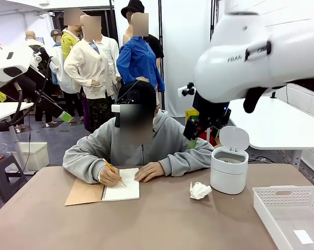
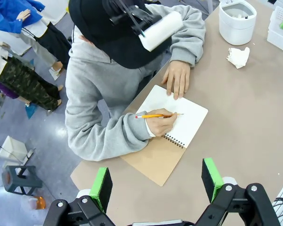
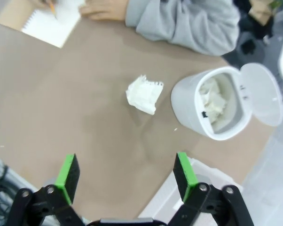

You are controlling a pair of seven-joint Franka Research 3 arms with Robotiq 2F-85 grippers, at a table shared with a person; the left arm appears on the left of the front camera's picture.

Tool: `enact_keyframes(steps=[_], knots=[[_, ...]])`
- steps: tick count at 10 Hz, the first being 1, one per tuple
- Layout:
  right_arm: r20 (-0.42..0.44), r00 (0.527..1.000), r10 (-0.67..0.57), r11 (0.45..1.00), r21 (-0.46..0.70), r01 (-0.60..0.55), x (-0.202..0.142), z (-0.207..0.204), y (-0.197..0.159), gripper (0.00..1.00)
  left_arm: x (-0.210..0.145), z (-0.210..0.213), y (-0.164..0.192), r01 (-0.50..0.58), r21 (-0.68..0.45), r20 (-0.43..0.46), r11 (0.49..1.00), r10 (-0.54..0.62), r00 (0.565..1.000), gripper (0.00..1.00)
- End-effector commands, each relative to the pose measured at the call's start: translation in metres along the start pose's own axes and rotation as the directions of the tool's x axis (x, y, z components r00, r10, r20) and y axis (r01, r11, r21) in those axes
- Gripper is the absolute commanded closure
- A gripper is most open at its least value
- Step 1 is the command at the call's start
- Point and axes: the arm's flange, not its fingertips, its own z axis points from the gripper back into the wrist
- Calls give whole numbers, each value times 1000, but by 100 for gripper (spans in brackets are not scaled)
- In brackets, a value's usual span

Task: Sort the paper based on its condition.
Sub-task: If a person hands you a paper, place it in the Organizing basket , and if it's crumpled, put it in the Trash can.

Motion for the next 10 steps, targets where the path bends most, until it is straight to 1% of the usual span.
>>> enact_keyframes(steps=[1,4,6,7,8,10], knots=[[-28,999,-17,999,-50,15,1,-27,-1,0,-1,0,1,-2,2,-1,1000,2,1000,0],[-85,995,-47,998,-47,43,-12,-76,-1,0,-1,0,1,-2,2,-1,1000,2,1000,0],[-109,994,-30,998,-49,25,-20,-97,4,0,-1,0,1,-2,2,-1,1000,2,1000,0],[-24,999,-32,999,-34,32,-10,-73,4,0,-1,0,1,-2,2,-1,1000,2,1000,0],[-120,992,-23,1000,-8,22,-19,-90,-1,0,-1,0,1,-2,2,-1,1000,2,1000,0],[-120,992,-23,1000,-8,22,-19,-90,-1,0,-1,0,1,-2,2,-1,1000,2,1000,0]])
